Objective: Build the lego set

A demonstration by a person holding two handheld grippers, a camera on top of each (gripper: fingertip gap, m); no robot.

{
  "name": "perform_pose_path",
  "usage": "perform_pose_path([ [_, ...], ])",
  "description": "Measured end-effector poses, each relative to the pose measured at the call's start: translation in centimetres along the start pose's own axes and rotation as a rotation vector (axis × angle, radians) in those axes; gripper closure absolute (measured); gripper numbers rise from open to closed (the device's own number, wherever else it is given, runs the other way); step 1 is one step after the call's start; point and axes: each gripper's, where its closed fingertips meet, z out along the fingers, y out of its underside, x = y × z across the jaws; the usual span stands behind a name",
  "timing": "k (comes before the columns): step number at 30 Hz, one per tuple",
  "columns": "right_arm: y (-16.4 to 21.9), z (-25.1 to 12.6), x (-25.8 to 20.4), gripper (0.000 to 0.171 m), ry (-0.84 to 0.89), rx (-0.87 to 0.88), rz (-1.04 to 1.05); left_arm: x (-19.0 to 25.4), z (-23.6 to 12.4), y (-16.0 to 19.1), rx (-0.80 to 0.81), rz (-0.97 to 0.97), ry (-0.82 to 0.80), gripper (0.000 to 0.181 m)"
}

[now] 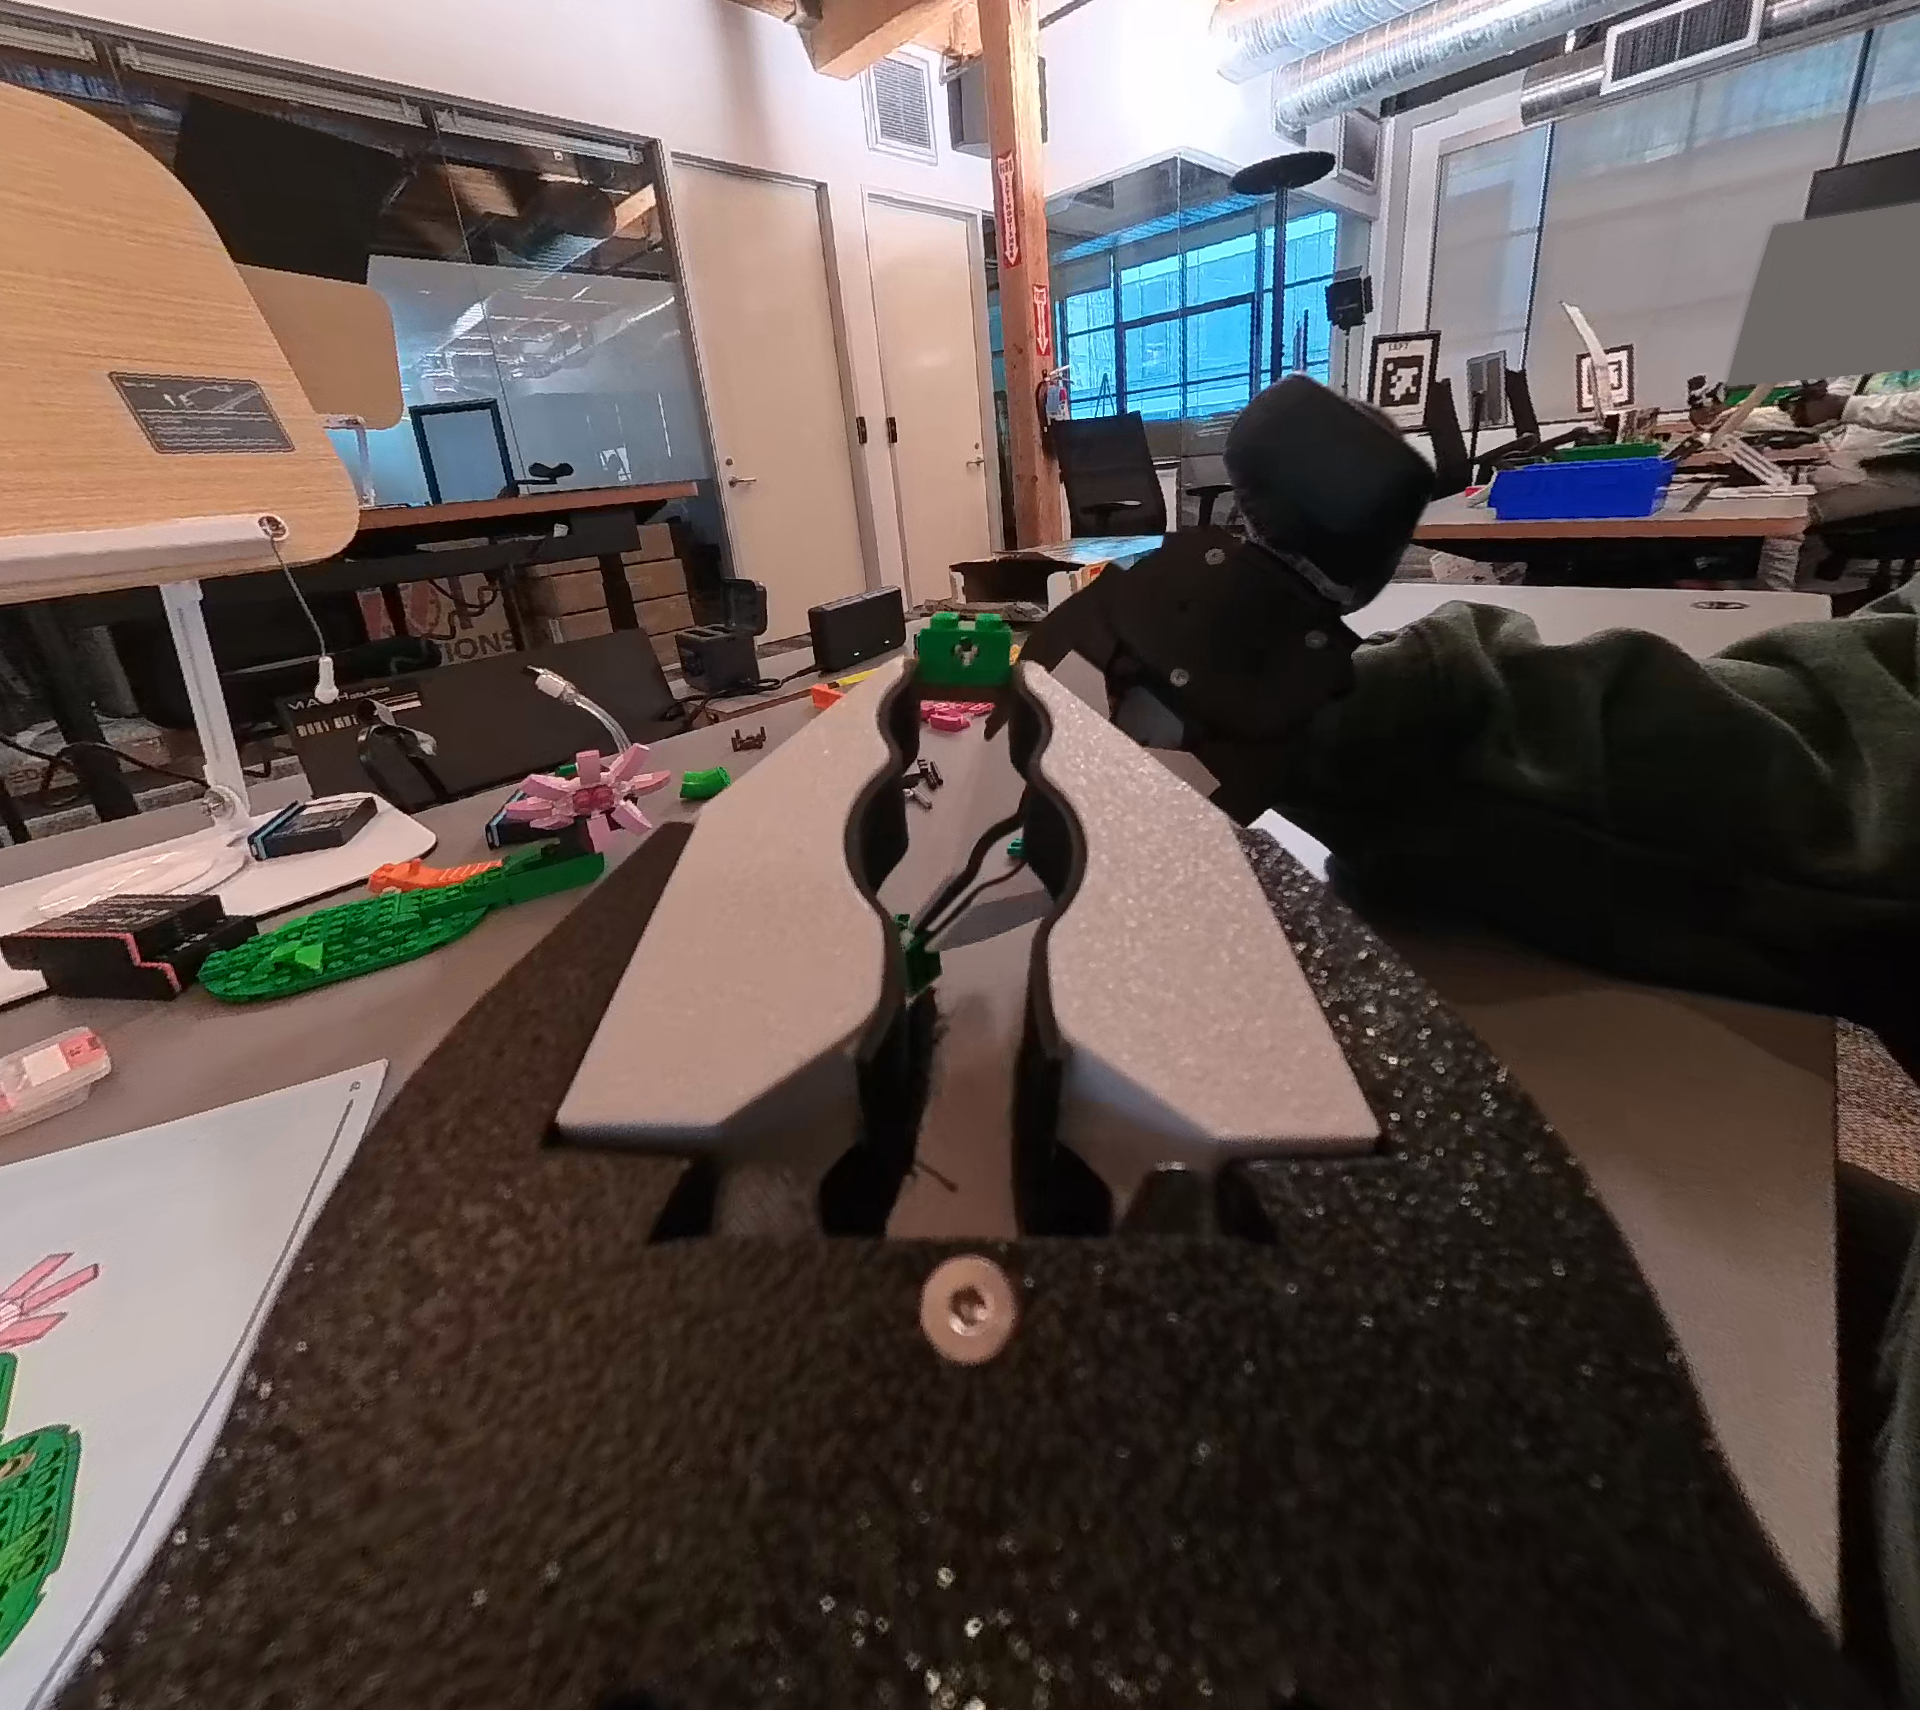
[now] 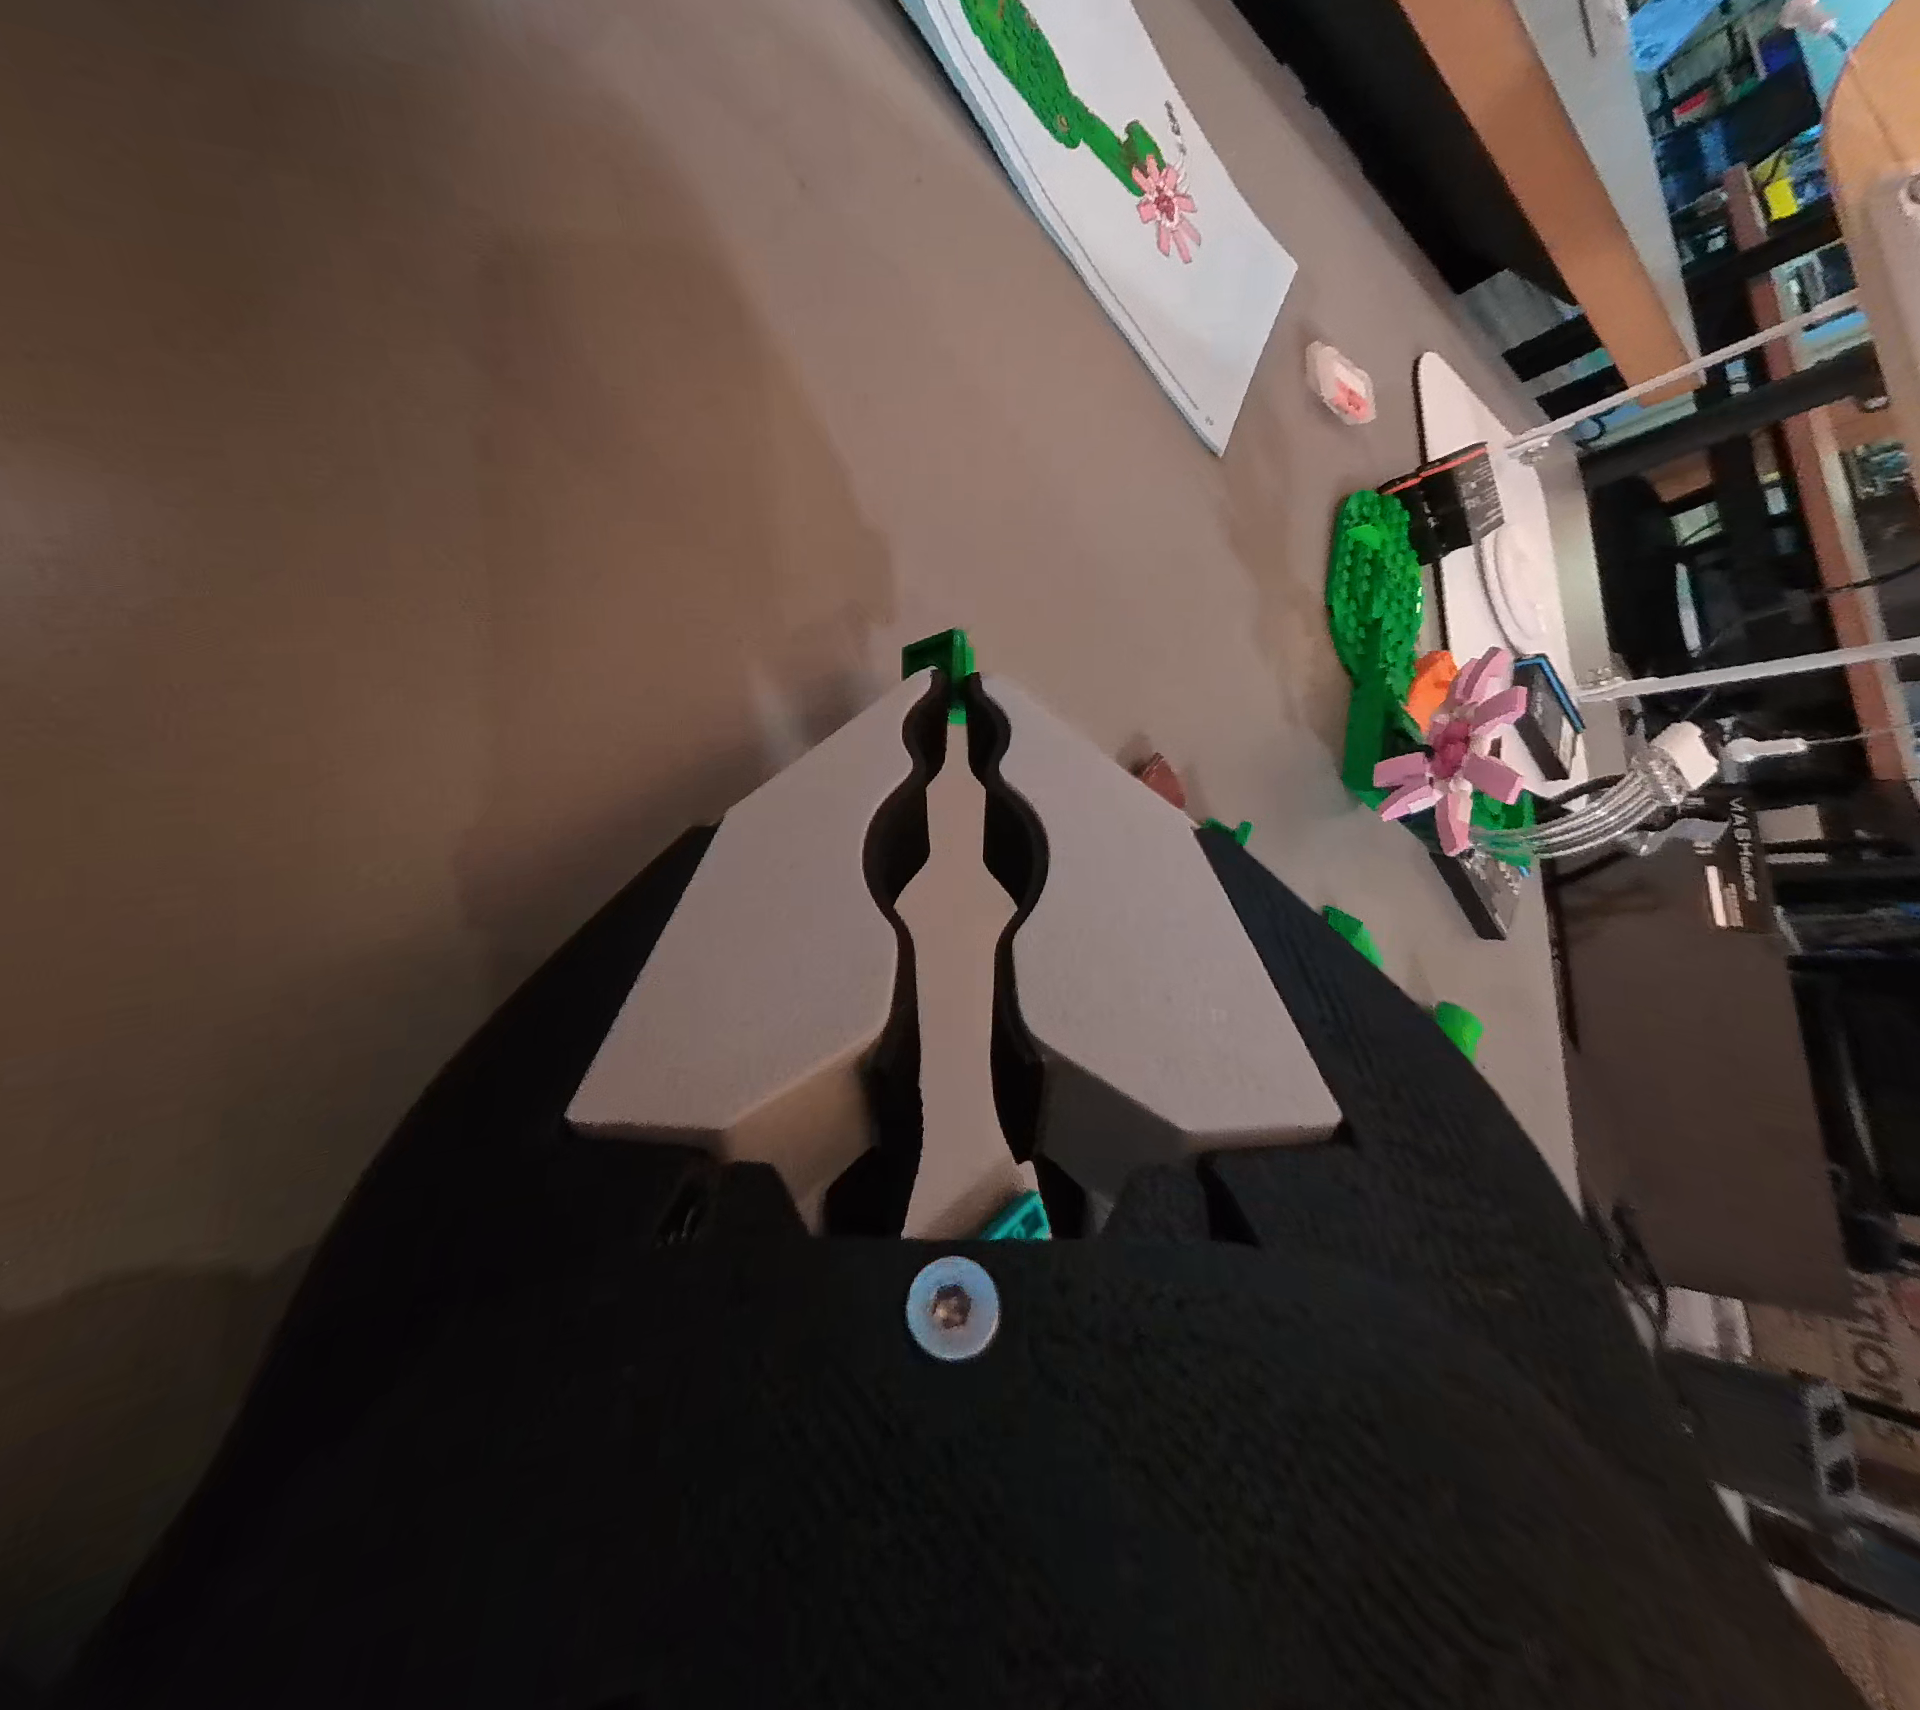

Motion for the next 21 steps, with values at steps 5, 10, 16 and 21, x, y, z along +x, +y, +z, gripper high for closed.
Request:
perform_pose_path([
  [5,0.5,0.2,0.0,0.17,-0.01,-0.029,0.028,0.0,0.0,0.0,0.001,-0.003,0.001,0.168],
  [10,0.9,0.4,-0.4,0.17,-0.047,-0.05,0.079,0.0,0.0,0.0,0.0,-0.004,0.002,0.168],
  [16,1.1,0.4,-0.4,0.169,-0.066,-0.051,0.147,0.0,0.0,0.0,0.0,-0.005,0.003,0.168],
  [21,1.2,0.4,-0.4,0.158,-0.09,-0.041,0.214,0.0,0.0,0.0,0.002,-0.008,0.004,0.168],
])
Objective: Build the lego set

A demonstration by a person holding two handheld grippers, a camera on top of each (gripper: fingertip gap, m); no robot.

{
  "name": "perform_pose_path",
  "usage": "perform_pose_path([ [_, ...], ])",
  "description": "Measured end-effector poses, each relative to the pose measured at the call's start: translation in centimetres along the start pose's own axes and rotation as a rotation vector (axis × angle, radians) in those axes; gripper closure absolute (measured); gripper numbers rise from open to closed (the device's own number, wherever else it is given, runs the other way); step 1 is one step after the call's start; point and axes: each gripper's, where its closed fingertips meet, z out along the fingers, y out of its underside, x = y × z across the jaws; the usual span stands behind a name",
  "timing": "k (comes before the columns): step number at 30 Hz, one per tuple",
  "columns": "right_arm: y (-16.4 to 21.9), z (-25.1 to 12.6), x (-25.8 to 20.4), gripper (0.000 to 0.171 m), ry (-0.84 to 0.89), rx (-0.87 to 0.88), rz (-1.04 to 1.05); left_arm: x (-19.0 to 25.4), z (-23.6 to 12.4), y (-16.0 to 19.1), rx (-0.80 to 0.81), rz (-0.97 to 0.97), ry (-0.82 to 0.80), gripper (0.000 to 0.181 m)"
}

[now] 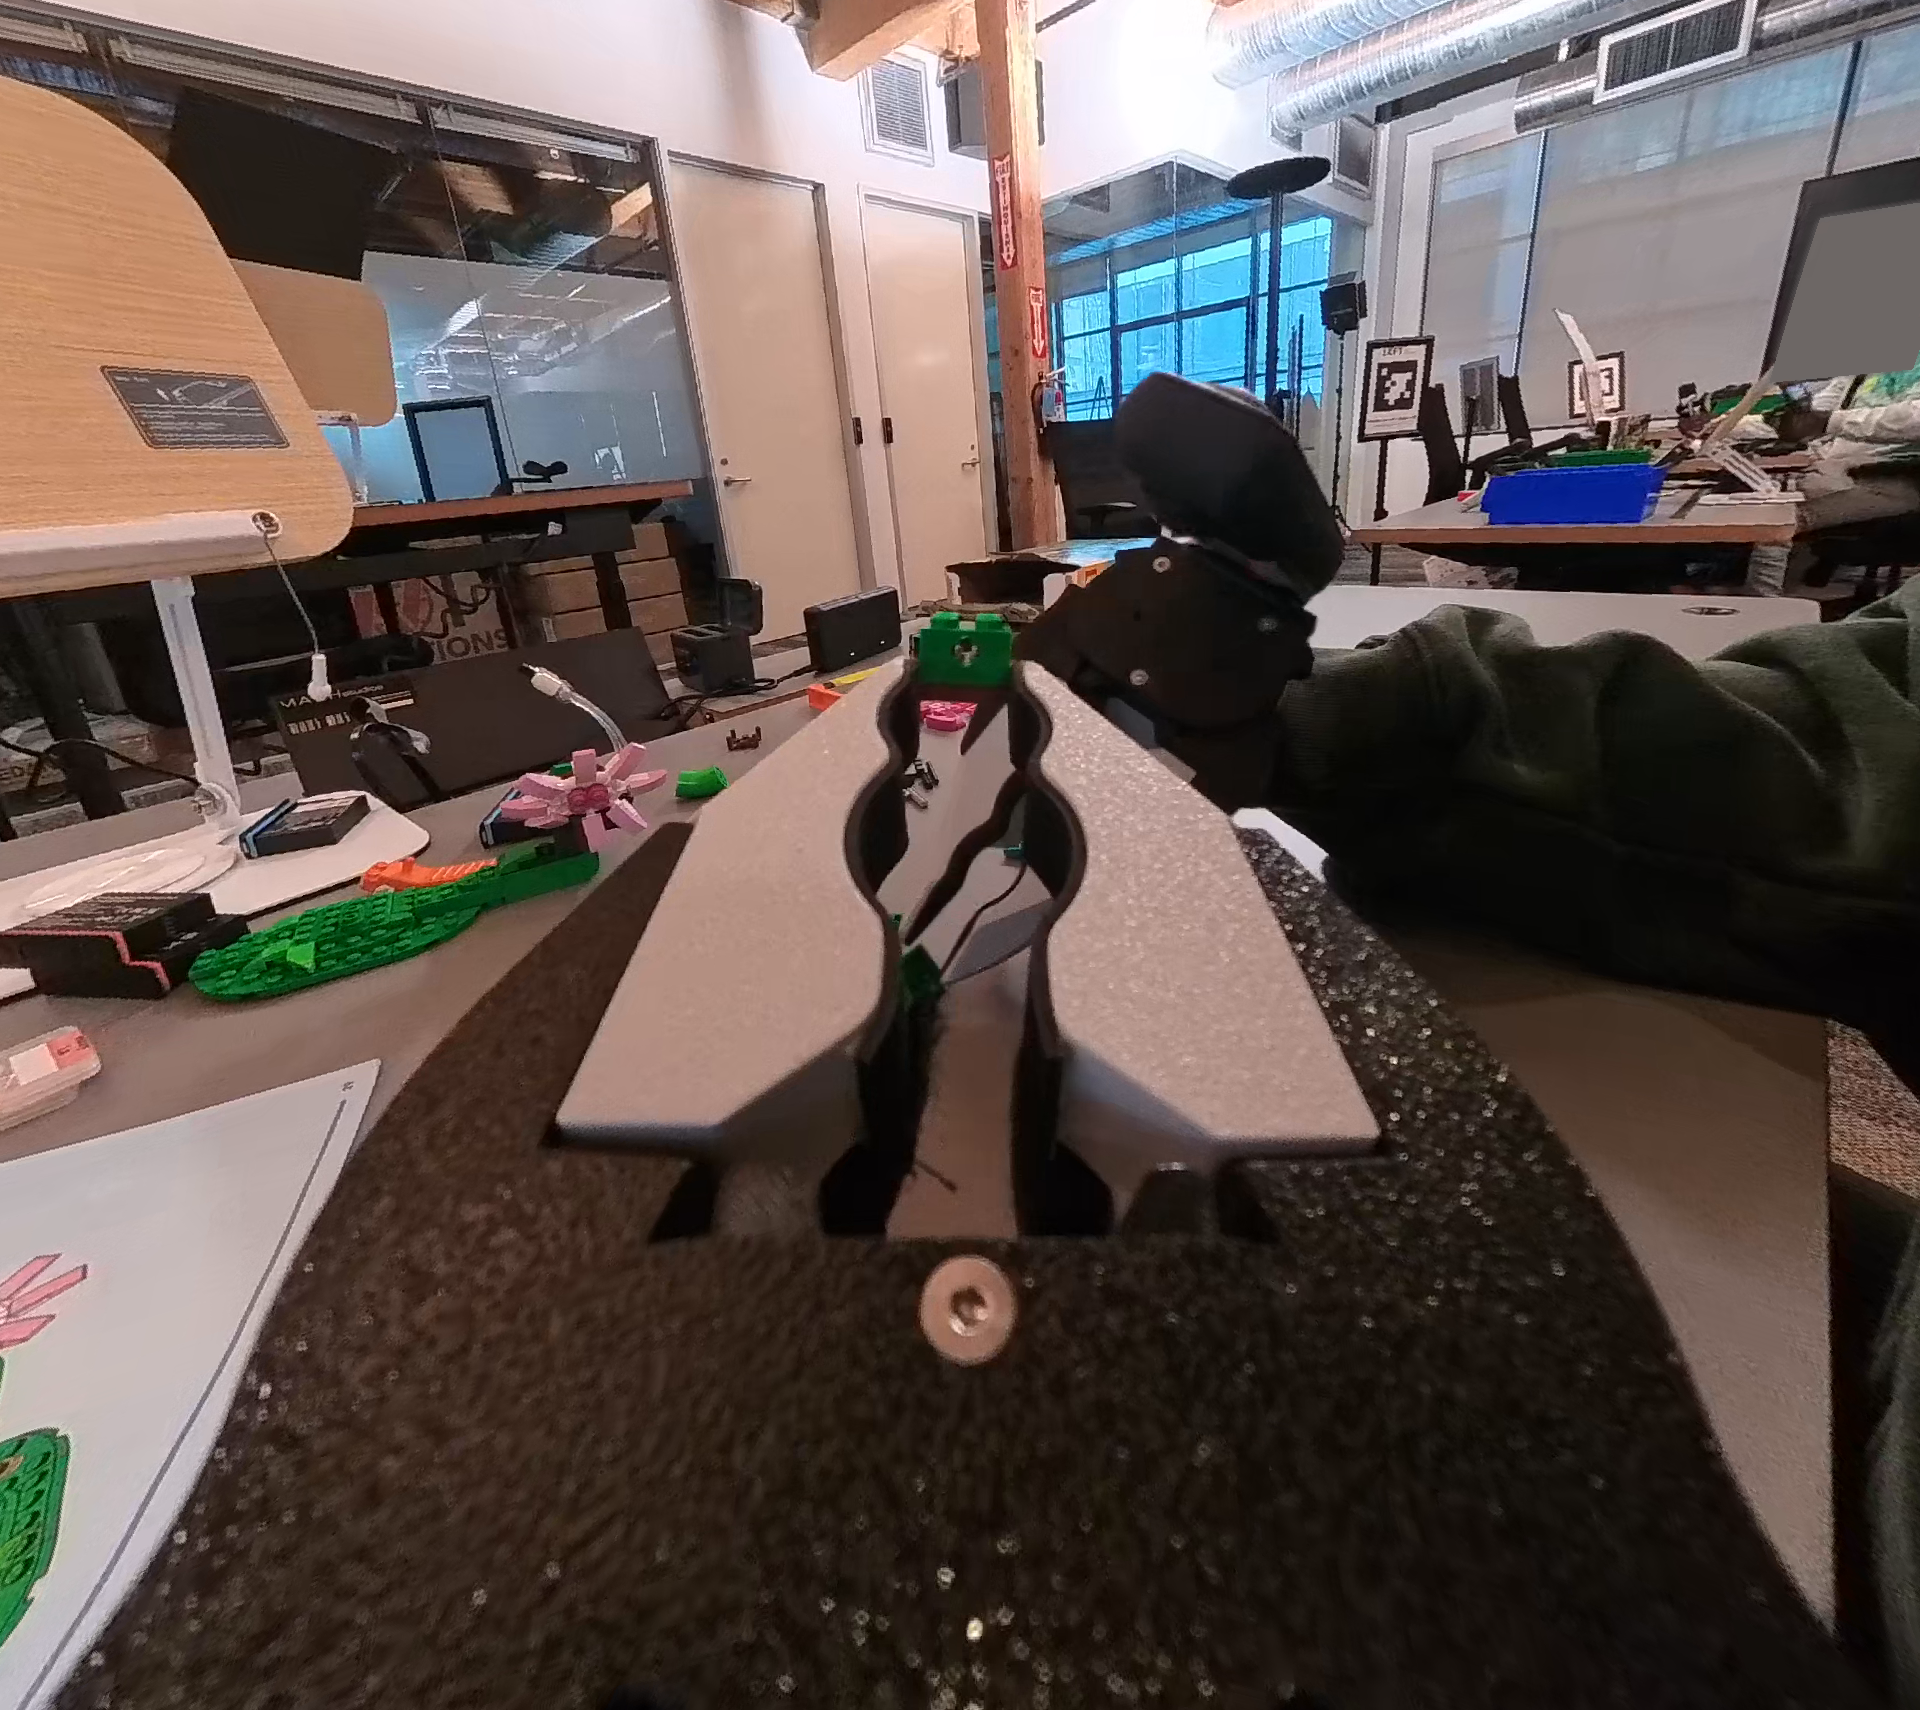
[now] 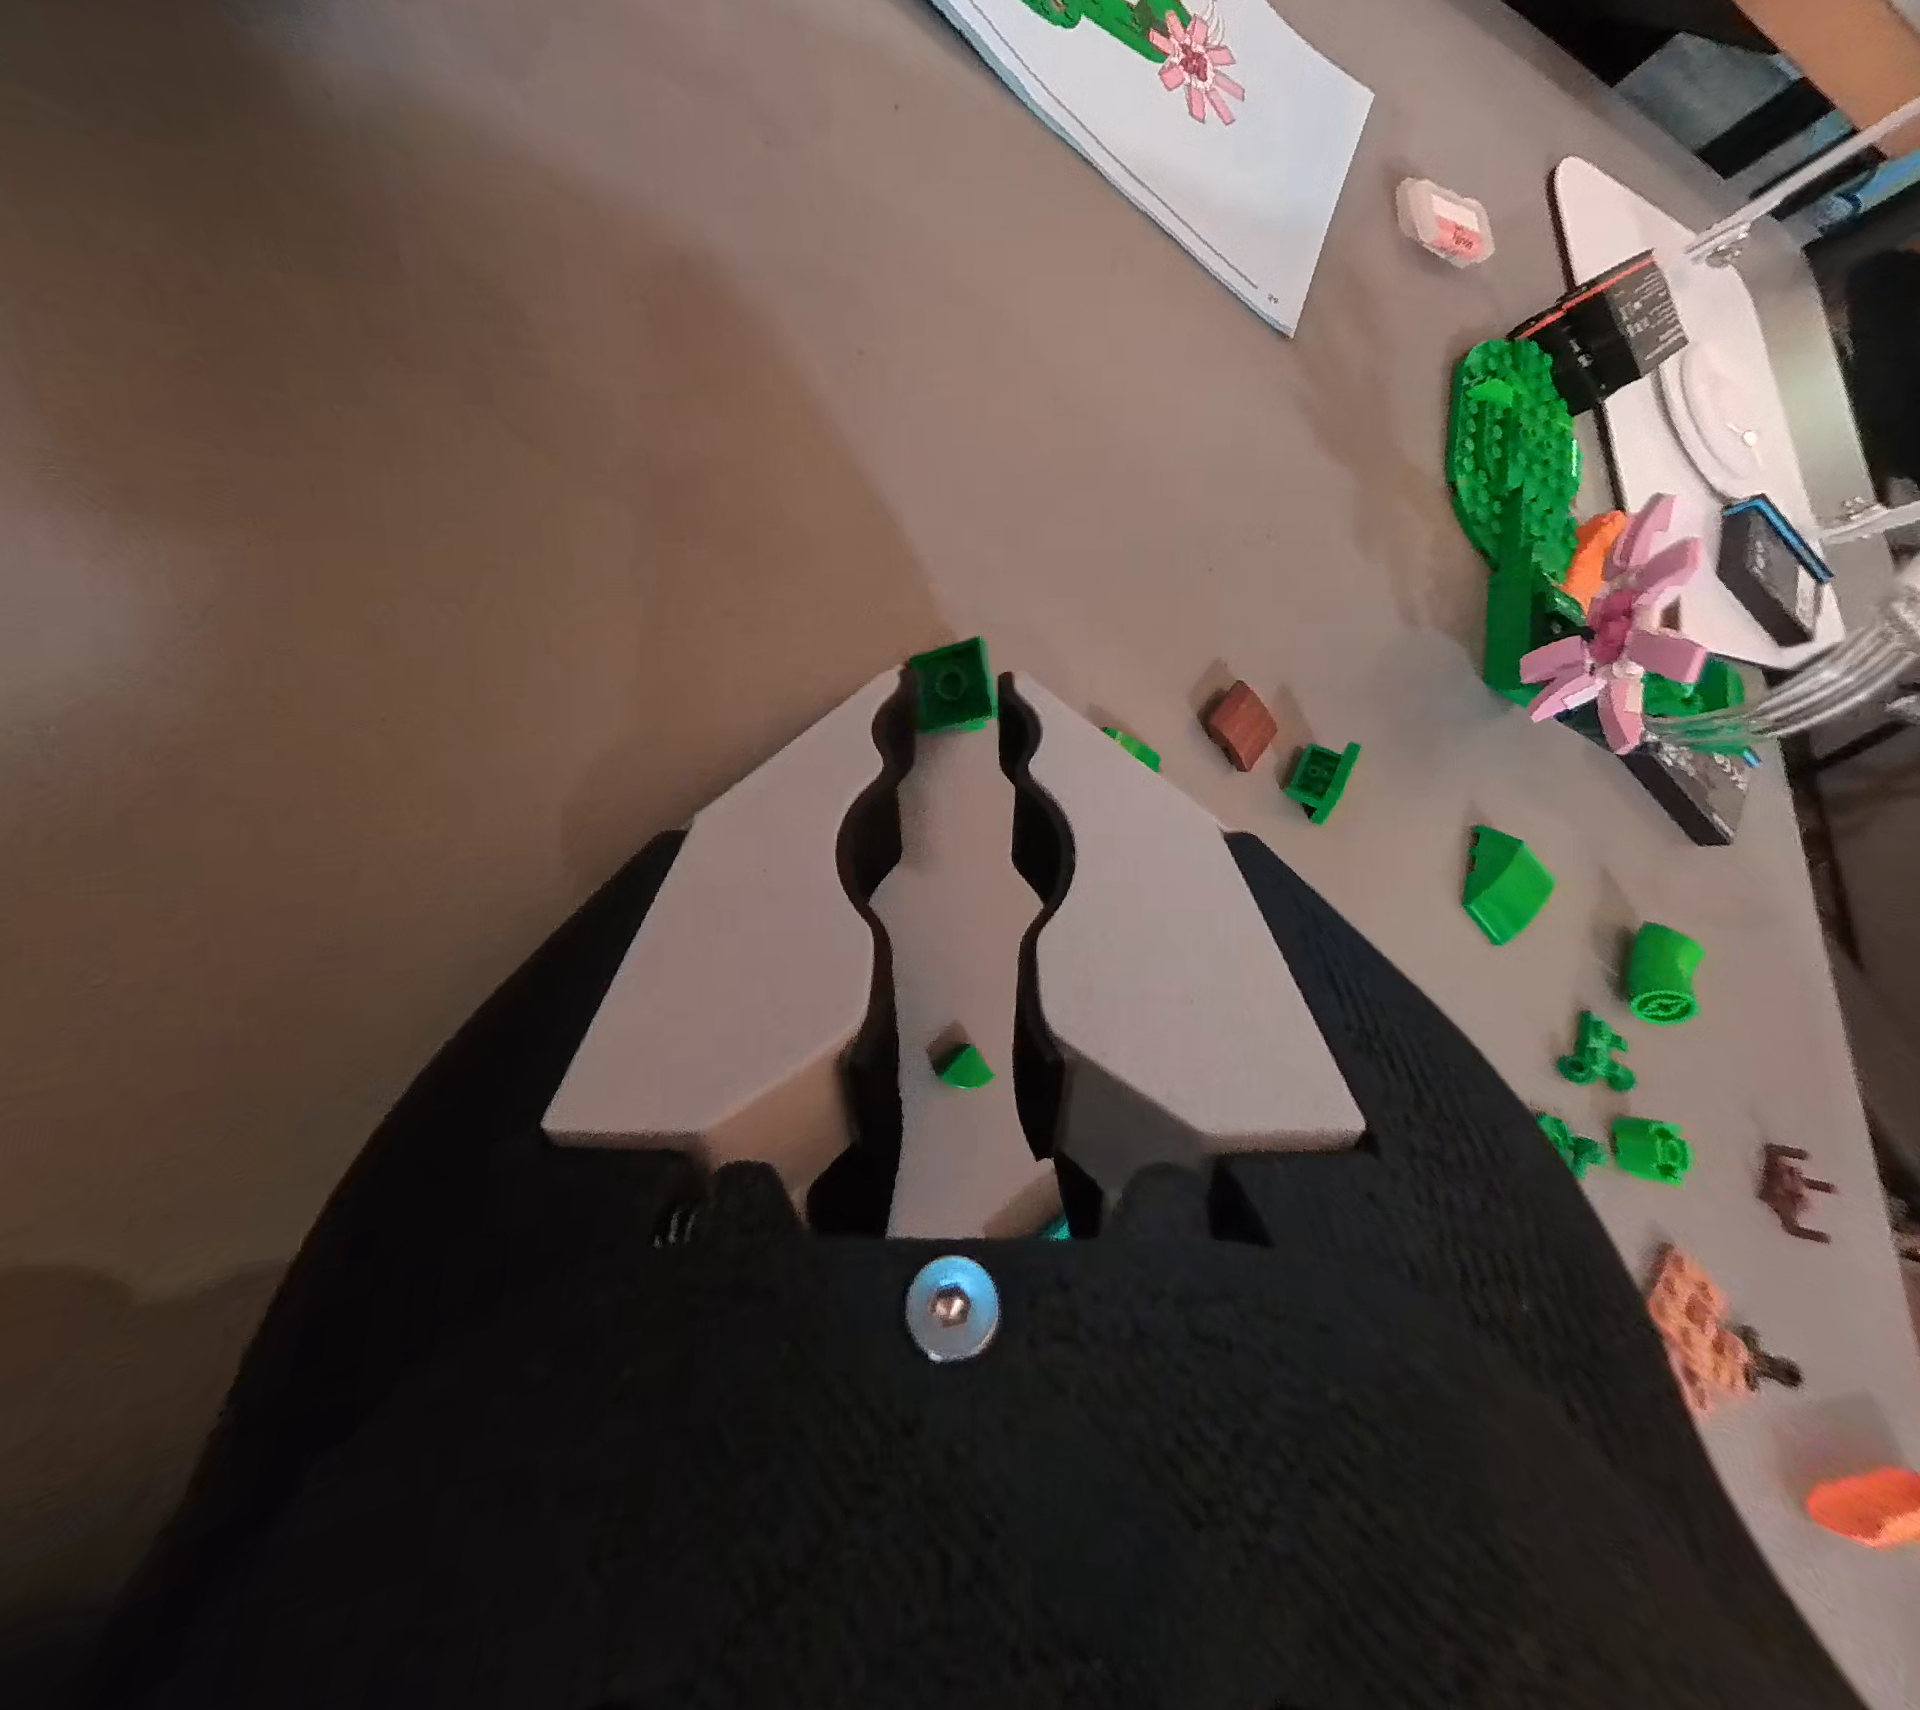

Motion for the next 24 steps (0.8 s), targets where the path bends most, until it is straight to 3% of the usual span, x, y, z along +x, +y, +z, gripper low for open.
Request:
perform_pose_path([
  [8,0.7,0.1,0.6,0.155,0.019,-0.034,0.05,0.0,0.0,0.0,-0.002,0.001,0.003,0.168],
  [14,2.1,-0.5,2.7,0.164,0.098,-0.083,0.169,0.0,0.0,0.1,-0.003,0.003,0.001,0.168],
  [19,0.8,-0.7,1.6,0.149,-0.03,0.019,0.299,0.0,0.0,0.1,-0.002,0.003,0.002,0.168],
  [24,1.1,-0.1,0.9,0.143,-0.068,0.008,0.3,0.1,0.1,0.1,-0.006,0.004,0.007,0.168],
])
